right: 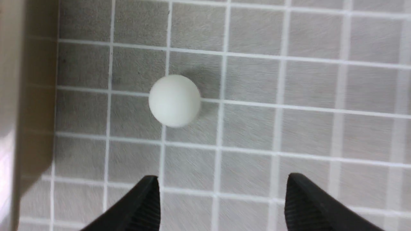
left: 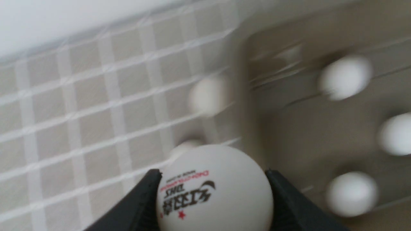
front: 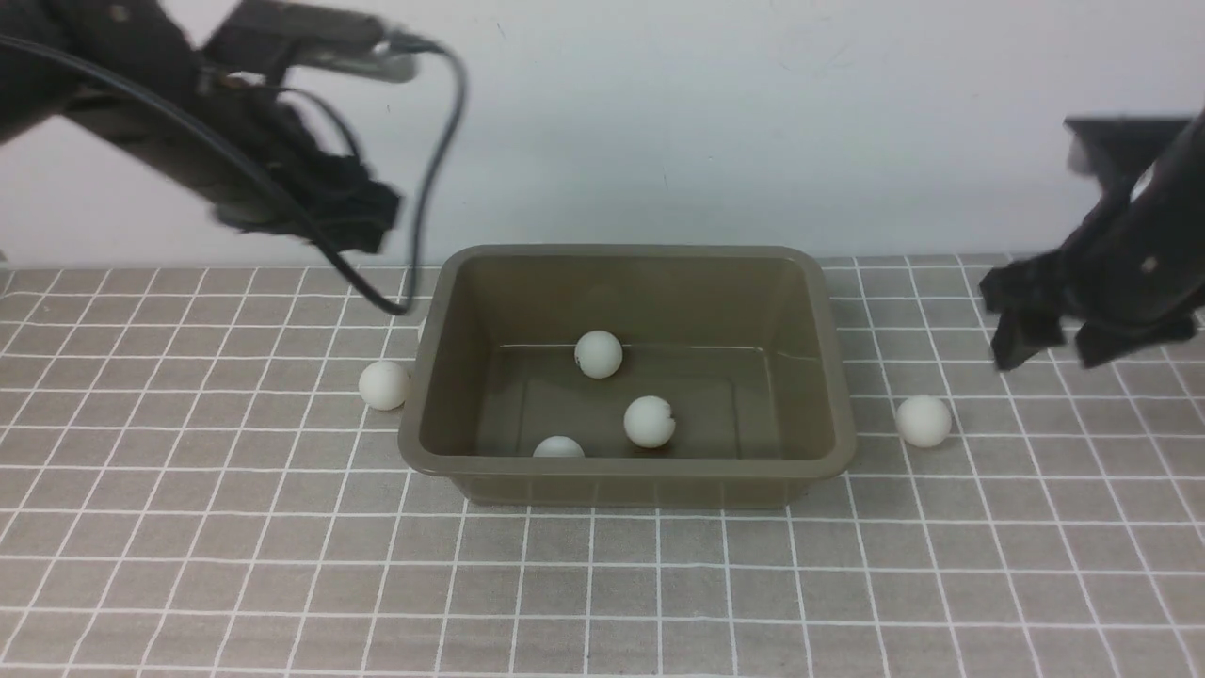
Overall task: Put the table tennis balls into the box on the grey coffee tablecloth.
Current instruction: 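Drop the ball into the bin, then reach for and grasp a ping pong ball on the table, then release the ping pong ball into the bin and lift the gripper away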
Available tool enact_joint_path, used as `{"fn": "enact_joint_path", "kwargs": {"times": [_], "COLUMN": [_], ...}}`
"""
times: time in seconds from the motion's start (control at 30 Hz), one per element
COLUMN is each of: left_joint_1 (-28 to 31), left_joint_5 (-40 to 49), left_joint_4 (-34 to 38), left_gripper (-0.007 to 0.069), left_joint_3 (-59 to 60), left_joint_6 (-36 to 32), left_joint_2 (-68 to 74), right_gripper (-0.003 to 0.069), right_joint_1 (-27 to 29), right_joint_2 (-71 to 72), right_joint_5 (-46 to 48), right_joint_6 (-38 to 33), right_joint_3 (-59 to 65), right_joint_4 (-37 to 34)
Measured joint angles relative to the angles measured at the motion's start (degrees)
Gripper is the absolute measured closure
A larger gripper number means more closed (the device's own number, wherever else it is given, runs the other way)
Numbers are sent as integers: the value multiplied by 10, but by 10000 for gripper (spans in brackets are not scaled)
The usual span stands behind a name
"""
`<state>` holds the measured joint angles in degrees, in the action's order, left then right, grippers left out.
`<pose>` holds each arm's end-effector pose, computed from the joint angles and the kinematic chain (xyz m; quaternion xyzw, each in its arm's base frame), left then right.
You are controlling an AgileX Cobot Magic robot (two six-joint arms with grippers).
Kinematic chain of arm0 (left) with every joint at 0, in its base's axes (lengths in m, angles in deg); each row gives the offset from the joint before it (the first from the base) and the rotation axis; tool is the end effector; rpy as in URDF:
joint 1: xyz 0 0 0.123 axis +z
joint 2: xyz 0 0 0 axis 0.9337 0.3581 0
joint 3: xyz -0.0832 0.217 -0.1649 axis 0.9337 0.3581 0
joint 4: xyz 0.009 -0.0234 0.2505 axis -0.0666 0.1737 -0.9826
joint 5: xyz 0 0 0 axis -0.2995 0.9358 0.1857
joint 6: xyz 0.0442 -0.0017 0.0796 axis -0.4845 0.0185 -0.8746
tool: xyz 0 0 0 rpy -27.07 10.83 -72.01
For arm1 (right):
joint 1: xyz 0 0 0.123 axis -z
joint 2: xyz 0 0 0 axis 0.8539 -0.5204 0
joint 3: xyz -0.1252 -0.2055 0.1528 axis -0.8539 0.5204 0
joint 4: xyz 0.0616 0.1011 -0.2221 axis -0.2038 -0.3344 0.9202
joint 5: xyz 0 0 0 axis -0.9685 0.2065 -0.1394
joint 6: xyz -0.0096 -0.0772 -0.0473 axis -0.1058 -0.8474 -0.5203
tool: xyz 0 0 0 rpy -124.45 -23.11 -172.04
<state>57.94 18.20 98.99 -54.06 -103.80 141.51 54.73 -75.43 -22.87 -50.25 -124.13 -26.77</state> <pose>0.3760 -0.0874 0.3116 0.1587 0.9305 -0.0864 0.3188 0.3540 0.0320 0.2490 0.0143 0.9907 0.0541 0.1242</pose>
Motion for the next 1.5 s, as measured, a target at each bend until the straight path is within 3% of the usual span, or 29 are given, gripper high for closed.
{"fn": "enact_joint_path", "kwargs": {"times": [0.2, 0.23, 0.27, 0.3, 0.33, 0.5, 0.53, 0.57, 0.6, 0.67, 0.7, 0.73, 0.87, 1.07, 1.17, 1.23, 1.27, 1.33, 1.4, 1.43, 1.5], "left_joint_1": [-76, -95, -95, -104, -106, -93, -86, -74, -67, -38, -10, 5, 71, 99, 89, 80, 73, 65, 61, 55, 51], "left_joint_5": [-29, -30, -30, -30, -30, -20, -14, -2, 4, 26, 45, 55, 109, 128, 103, 76, 63, 45, 35, 17, -2], "left_joint_4": [17, 14, 13, 8, 4, -22, -31, -51, -60, -96, -122, -127, -132, -69, -19, 4, 12, 16, 17, 17, 17], "left_gripper": [253, 176, 165, 66, 17, -52, -36, 38, 85, 305, 478, 531, 619, 621, 548, 456, 372, 269, 192, 112, 31], "left_joint_3": [0, 0, 0, 0, 0, -4, -5, -9, -10, -14, -16, -16, -14, 6, 6, 6, 6, 6, 6, 6, 6], "left_joint_6": [-14, -14, -14, -14, -13, 38, 57, 78, 87, 111, 117, 120, 116, 32, -39, -74, -91, -102, -108, -111, -114], "left_joint_2": [59, 78, 80, 91, 92, 74, 67, 55, 47, 23, 8, 3, 2, 50, 83, 102, 113, 127, 136, 146, 159], "right_gripper": [134, 126, 125, 123, 122, 146, 174, 276, 312, 297, 295, 295, 295, 295, 295, 272, 235, 125, 68, 16, -17], "right_joint_1": [-2, -2, -3, -3, -3, -4, -4, -4, -4, -2, 3, 7, 12, -58, -108, -135, -143, -150, -152, -152, -152], "right_joint_2": [-84, -111, -117, -138, -148, -170, -172, -173, -173, -168, -157, -145, -76, -9, -28, -54, -65, -79, -80, -77, -68], "right_joint_5": [-54, -57, -57, -64, -68, -92, -97, -97, -94, -81, -65, -55, -22, -26, -25, -24, -24, -22, -16, -7, 13], "right_joint_6": [-34, -49, -50, -52, -52, -52, -52, -52, -52, -44, -30, -18, 2, -42, -63, -72, -75, -77, -77, -80, -82], "right_joint_3": [-1, -10, -13, -20, -22, -23, -23, -24, -25, -32, -41, -50, -87, -134, -137, -137, -137, -137, -137, -137, -141], "right_joint_4": [-79, -99, -101, -110, -112, -112, -112, -112, -112, -99, -88, -82, -81, -113, -121, -121, -121, -121, -120, -116, -100]}}
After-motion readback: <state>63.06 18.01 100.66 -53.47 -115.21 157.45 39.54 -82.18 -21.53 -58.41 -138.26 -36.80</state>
